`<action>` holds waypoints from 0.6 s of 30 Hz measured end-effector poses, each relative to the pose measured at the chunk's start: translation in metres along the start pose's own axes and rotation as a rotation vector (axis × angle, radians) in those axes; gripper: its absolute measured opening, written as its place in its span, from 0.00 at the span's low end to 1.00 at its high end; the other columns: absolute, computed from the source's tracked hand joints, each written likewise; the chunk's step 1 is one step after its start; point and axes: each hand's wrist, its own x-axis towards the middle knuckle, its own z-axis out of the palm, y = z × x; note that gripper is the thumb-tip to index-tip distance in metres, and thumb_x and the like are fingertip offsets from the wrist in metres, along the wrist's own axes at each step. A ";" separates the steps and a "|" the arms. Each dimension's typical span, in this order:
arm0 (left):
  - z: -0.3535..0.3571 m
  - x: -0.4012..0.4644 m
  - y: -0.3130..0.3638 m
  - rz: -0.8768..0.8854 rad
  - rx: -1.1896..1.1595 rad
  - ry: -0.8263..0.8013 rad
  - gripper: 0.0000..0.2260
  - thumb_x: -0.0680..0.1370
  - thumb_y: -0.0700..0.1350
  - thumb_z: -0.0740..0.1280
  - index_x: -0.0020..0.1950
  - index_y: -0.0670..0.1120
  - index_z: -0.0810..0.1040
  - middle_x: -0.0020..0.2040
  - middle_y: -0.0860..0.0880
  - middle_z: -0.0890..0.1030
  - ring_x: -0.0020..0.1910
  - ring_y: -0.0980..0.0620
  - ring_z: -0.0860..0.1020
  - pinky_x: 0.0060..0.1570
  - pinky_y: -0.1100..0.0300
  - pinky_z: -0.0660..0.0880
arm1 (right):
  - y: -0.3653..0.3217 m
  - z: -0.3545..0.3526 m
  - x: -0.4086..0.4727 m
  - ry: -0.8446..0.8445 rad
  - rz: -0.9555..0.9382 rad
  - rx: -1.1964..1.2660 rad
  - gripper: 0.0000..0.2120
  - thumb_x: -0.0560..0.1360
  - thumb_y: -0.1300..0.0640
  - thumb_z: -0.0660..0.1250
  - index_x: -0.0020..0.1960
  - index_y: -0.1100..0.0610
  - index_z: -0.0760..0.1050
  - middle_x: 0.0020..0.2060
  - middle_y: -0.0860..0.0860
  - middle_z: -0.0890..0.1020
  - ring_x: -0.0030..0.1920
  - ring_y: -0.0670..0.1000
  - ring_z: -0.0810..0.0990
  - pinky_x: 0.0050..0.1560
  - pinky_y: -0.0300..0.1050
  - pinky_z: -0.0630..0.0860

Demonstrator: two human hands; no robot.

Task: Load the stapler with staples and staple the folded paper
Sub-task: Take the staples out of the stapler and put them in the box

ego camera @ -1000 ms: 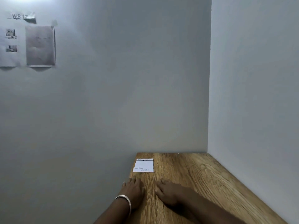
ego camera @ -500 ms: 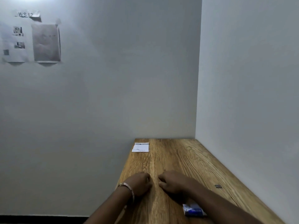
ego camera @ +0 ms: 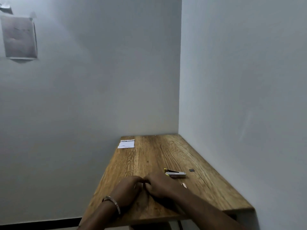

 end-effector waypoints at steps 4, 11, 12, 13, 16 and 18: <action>0.003 0.002 0.005 0.006 -0.131 0.002 0.13 0.82 0.46 0.61 0.65 0.54 0.77 0.60 0.54 0.81 0.55 0.58 0.78 0.51 0.70 0.72 | 0.009 0.000 0.003 -0.014 0.001 0.061 0.15 0.80 0.55 0.58 0.59 0.58 0.79 0.56 0.59 0.82 0.56 0.61 0.81 0.55 0.57 0.78; 0.011 0.017 0.012 -0.009 -0.235 -0.069 0.15 0.82 0.49 0.62 0.68 0.55 0.74 0.64 0.57 0.78 0.59 0.61 0.75 0.55 0.70 0.70 | 0.048 -0.032 0.002 0.156 -0.024 0.181 0.17 0.79 0.58 0.63 0.68 0.54 0.77 0.64 0.51 0.82 0.62 0.49 0.81 0.61 0.42 0.75; 0.014 0.019 0.013 -0.011 -0.242 -0.062 0.14 0.82 0.50 0.62 0.68 0.55 0.74 0.64 0.58 0.78 0.59 0.63 0.75 0.53 0.71 0.70 | 0.057 -0.037 0.000 0.213 0.008 0.191 0.16 0.79 0.58 0.65 0.67 0.54 0.78 0.62 0.51 0.83 0.60 0.47 0.82 0.59 0.40 0.76; 0.016 0.022 0.015 -0.013 -0.245 -0.053 0.14 0.82 0.51 0.62 0.67 0.56 0.74 0.64 0.58 0.78 0.58 0.63 0.75 0.52 0.72 0.69 | 0.068 -0.042 -0.001 0.268 0.053 0.191 0.16 0.79 0.58 0.66 0.65 0.54 0.79 0.61 0.51 0.84 0.58 0.47 0.82 0.57 0.39 0.77; 0.022 0.028 0.020 -0.010 -0.242 -0.051 0.16 0.80 0.56 0.63 0.67 0.56 0.75 0.63 0.57 0.78 0.58 0.63 0.74 0.55 0.69 0.71 | 0.101 -0.051 -0.008 0.390 0.219 0.128 0.15 0.78 0.59 0.66 0.64 0.53 0.81 0.59 0.50 0.84 0.56 0.47 0.83 0.56 0.42 0.78; 0.025 0.031 0.024 0.006 -0.218 -0.051 0.19 0.78 0.61 0.63 0.67 0.56 0.75 0.62 0.58 0.77 0.58 0.63 0.74 0.58 0.66 0.72 | 0.125 -0.052 -0.013 0.408 0.331 0.091 0.16 0.78 0.60 0.66 0.65 0.54 0.79 0.60 0.51 0.83 0.56 0.50 0.82 0.57 0.44 0.78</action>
